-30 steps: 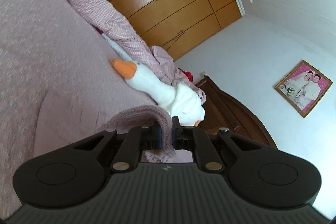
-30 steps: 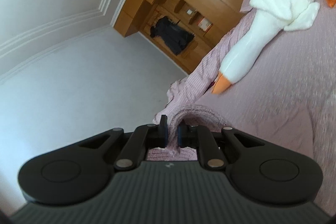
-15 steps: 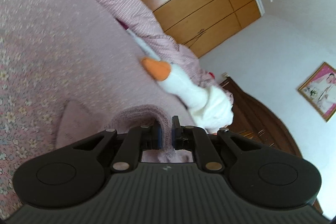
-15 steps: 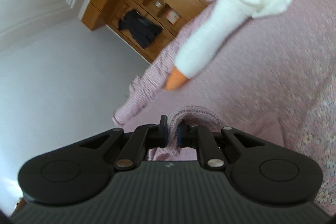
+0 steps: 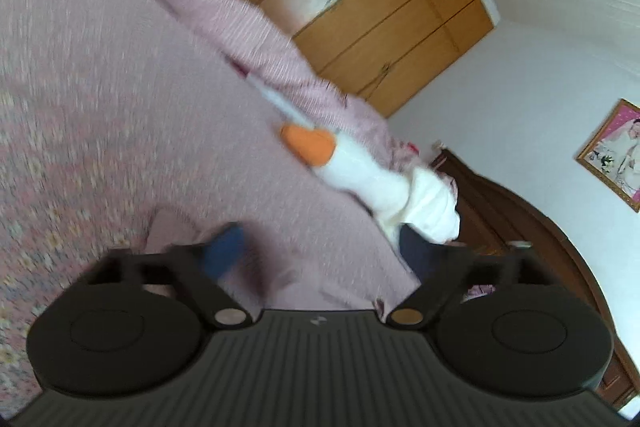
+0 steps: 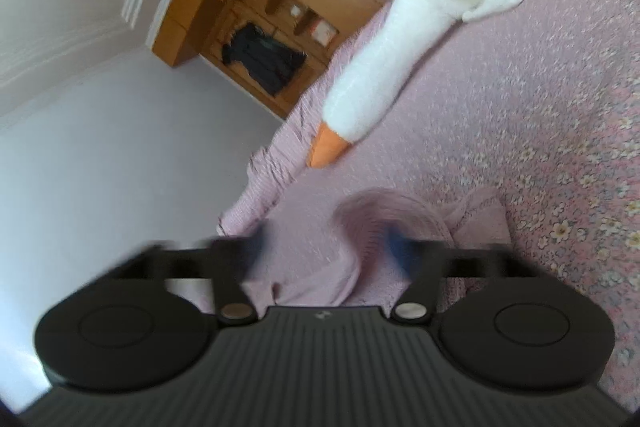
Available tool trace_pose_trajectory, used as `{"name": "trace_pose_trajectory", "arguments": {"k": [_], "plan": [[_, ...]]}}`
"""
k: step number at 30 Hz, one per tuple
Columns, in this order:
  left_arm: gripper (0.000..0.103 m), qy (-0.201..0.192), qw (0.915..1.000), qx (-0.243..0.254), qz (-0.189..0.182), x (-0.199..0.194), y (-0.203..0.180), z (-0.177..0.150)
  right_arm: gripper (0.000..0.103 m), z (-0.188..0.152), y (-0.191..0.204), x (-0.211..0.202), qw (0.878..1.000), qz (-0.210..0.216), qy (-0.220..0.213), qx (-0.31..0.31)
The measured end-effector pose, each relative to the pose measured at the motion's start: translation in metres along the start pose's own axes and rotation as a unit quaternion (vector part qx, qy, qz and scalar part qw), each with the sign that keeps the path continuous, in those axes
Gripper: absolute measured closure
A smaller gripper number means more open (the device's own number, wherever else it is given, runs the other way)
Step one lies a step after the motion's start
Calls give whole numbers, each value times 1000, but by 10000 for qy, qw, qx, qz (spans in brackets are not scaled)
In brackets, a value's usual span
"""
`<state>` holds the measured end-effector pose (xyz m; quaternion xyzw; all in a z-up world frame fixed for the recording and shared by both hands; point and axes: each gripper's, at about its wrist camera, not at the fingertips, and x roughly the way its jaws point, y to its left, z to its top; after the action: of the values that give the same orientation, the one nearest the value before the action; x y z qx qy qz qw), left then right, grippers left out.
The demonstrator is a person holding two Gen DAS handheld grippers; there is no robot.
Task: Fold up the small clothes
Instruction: 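Open the right tool and release the folded hem on the cardigan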
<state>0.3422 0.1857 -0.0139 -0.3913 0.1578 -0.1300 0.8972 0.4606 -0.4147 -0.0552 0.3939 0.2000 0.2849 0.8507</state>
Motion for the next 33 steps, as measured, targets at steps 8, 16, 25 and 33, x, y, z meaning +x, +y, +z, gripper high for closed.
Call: {"name": "trace_pose_trajectory", "arguments": {"k": [8, 16, 25, 33], "plan": [[9, 275, 9994, 87, 168, -11, -5, -7, 16, -9, 4, -19, 9999, 17, -4, 115], [9, 787, 9968, 150, 51, 1, -17, -21, 16, -38, 14, -34, 9998, 132, 89, 126], [9, 1351, 9883, 260, 664, 88, -22, -8, 16, -43, 23, -29, 9990, 290, 288, 167], [9, 592, 9955, 305, 673, 84, -38, 27, 16, -32, 21, -24, 9991, 217, 353, 12]]}}
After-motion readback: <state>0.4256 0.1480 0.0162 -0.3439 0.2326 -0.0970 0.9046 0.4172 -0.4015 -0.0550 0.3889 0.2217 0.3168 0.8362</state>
